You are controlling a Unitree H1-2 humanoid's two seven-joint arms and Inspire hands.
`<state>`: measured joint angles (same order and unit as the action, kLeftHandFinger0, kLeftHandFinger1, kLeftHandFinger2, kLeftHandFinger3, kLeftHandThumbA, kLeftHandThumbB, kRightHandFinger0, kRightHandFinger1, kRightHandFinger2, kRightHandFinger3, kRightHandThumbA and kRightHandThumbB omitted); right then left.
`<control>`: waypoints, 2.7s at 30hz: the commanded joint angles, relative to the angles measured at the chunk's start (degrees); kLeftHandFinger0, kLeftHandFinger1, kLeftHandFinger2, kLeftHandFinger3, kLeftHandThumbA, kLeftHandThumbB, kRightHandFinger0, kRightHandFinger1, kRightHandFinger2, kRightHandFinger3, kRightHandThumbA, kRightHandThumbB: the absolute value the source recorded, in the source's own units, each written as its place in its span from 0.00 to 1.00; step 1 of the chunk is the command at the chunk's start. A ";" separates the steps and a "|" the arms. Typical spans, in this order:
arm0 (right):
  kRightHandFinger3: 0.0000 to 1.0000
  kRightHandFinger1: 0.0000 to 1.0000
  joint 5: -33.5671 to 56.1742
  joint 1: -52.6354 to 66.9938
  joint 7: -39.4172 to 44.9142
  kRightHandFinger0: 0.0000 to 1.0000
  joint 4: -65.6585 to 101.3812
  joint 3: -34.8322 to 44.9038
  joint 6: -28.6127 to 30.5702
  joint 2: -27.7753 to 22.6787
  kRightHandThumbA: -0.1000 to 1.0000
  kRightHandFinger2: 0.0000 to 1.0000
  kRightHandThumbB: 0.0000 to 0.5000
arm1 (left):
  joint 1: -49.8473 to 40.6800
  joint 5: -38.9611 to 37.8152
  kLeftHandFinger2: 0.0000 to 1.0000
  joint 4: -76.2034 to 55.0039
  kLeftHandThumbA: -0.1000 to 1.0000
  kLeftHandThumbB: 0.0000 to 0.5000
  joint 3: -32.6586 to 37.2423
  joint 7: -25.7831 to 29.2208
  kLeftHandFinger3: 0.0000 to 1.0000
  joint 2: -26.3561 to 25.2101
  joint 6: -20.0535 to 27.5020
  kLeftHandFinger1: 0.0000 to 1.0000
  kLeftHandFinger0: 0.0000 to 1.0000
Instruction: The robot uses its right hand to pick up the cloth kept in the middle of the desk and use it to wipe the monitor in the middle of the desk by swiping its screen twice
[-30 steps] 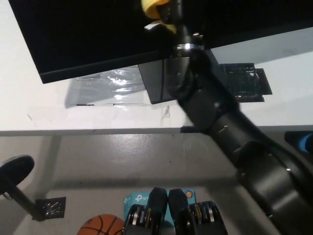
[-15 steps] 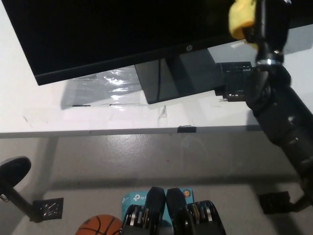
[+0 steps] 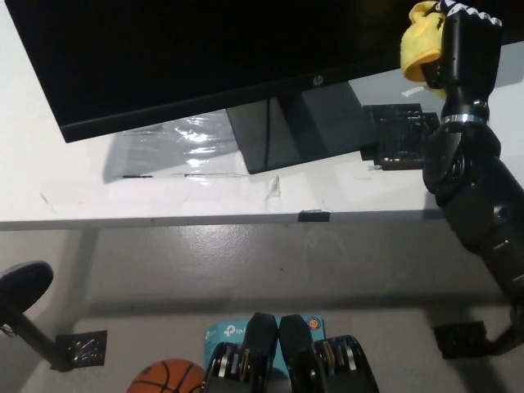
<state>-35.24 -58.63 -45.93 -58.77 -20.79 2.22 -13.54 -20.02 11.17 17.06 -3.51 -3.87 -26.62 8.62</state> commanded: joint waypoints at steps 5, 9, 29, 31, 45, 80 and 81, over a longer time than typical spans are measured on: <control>0.36 0.00 -1.11 -5.05 1.04 0.00 2.44 0.17 -0.92 1.36 0.00 0.20 0.13 | -1.31 0.01 0.67 -1.36 0.32 0.03 -0.03 0.29 0.91 -0.12 1.46 0.57 0.56; 0.39 0.00 -1.16 -6.48 2.90 0.00 3.97 0.17 -3.05 2.83 0.00 0.20 0.15 | -1.18 0.24 0.68 -0.83 0.29 0.01 0.08 0.43 0.91 -0.22 1.88 0.58 0.57; 0.36 0.00 -3.41 -15.33 3.78 0.00 2.84 -4.86 -2.25 16.74 0.00 0.00 0.19 | -1.18 0.84 0.69 -2.06 0.35 0.02 0.98 -0.30 0.93 -0.82 0.87 0.58 0.57; 0.37 0.00 -3.78 -15.58 3.81 0.00 2.79 -5.52 -2.47 18.13 0.00 0.00 0.24 | -1.20 0.81 0.68 -2.18 0.35 0.01 0.98 -0.20 0.92 -0.74 0.65 0.58 0.57; 0.27 0.00 -4.83 -14.72 5.65 0.00 3.89 -8.38 -1.14 21.89 0.00 0.00 0.48 | -0.63 -0.04 0.70 -0.74 0.33 0.03 1.44 -0.63 0.92 -0.81 1.08 0.59 0.58; 0.21 0.01 -7.56 16.48 18.68 0.00 30.37 -2.65 -1.32 -6.75 0.00 0.20 0.18 | -1.00 -0.49 0.70 -2.06 0.35 0.04 0.22 -0.03 0.91 -0.94 0.50 0.59 0.58; 0.22 0.01 -7.63 16.27 18.36 0.00 29.01 -2.50 -0.87 -7.22 0.00 0.26 0.20 | -0.94 -0.28 0.69 -1.61 0.36 0.04 0.28 0.13 0.91 -0.93 0.72 0.59 0.58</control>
<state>-42.35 -40.40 -28.88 -28.31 -25.20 0.73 -18.90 -19.82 11.09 16.31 -2.51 -3.89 -26.61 8.39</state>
